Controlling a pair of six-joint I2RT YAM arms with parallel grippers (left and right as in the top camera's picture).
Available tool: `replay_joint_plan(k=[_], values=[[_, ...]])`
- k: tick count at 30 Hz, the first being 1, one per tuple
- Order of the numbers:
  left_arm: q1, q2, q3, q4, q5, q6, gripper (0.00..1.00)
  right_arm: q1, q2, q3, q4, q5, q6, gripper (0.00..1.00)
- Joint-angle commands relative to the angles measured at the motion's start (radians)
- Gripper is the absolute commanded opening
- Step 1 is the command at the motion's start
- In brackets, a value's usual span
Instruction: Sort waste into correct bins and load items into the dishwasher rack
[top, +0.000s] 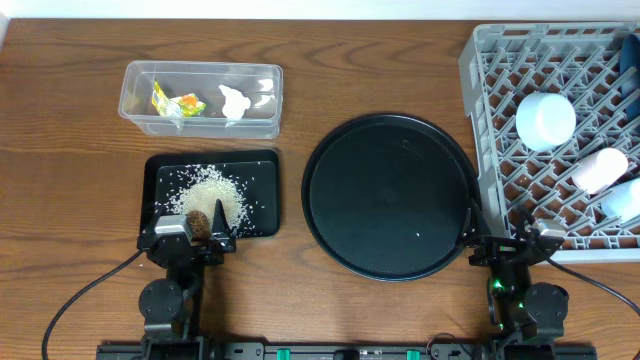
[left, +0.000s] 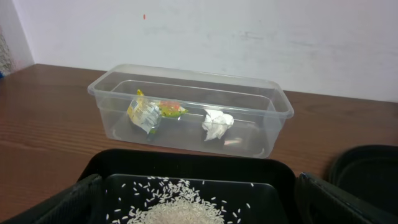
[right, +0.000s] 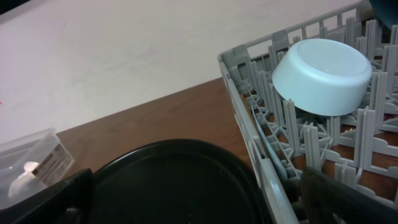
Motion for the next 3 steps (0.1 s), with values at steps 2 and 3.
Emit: replay_joint_plan(k=[2,3], values=[[0.005,-0.006,-0.01,-0.047,-0.013,0.014,0.98,0.007,-0.007,-0.002,-0.005,0.01,-0.014,0.99],[0.005,-0.006,-0.01,-0.047,-0.013,0.013,0.98,0.007,-0.007,-0.002,-0.005,0.01,-0.014,0.99]])
